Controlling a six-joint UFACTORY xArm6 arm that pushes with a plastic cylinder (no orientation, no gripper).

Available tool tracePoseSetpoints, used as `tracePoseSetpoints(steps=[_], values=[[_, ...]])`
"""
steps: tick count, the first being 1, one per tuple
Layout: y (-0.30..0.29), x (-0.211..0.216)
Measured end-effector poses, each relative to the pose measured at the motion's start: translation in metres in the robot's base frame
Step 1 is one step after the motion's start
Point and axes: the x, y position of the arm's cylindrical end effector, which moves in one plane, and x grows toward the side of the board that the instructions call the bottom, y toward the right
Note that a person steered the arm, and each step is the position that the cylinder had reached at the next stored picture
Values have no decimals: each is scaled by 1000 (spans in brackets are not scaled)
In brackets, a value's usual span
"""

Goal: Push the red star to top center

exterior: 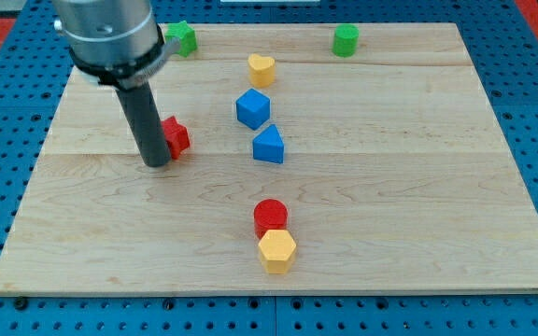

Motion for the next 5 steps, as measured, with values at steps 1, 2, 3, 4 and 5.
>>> tracePoseSetpoints(steps=[1, 2, 3, 4, 5], values=[[-8, -14], [-17, 32], [-22, 13], [-8, -32], [17, -59]])
